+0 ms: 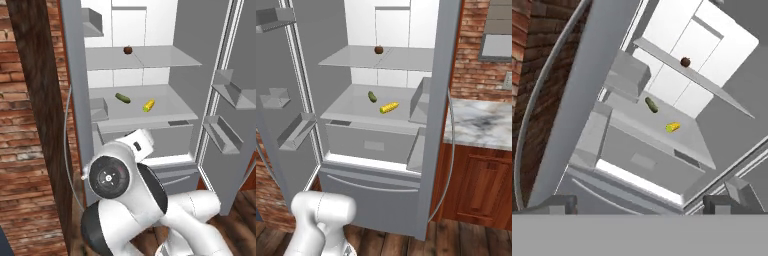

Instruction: Place the corn in the correct fridge rack based on whether it is a fruit or vegetable. Finally, close the fridge door.

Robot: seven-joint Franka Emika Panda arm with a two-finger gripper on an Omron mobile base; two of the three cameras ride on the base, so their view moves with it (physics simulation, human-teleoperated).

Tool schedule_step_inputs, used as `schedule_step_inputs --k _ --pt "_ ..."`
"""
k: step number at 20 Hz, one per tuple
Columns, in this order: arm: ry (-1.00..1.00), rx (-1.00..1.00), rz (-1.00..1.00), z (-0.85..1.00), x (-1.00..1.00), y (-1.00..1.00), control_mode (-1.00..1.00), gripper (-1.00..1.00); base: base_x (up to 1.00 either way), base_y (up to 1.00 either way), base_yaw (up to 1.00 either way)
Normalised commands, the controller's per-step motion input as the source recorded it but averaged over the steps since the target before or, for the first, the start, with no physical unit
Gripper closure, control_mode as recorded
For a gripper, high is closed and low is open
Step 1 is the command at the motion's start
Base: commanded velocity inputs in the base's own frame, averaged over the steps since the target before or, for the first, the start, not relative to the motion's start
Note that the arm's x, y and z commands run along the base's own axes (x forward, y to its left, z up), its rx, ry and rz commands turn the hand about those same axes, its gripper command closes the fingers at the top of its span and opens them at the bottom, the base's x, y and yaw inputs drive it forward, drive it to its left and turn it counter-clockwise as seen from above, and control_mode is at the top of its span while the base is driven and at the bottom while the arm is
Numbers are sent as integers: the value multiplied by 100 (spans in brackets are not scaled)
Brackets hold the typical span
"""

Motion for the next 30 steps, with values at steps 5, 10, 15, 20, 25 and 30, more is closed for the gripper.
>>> schedule_step_inputs --k 5,10,15,20,25,30 --pt "-7 -34 12 9 47 81 -100 -100 0 0 0" --pt "-1 -32 20 0 56 71 -100 -100 0 0 0" --pt "0 -29 18 0 61 46 -100 -100 0 0 0" --pt "0 -25 14 -8 56 25 -100 -100 0 0 0" --pt "1 -18 10 -13 59 15 -100 -100 0 0 0" --pt "3 -14 4 -13 46 24 -100 -100 0 0 0"
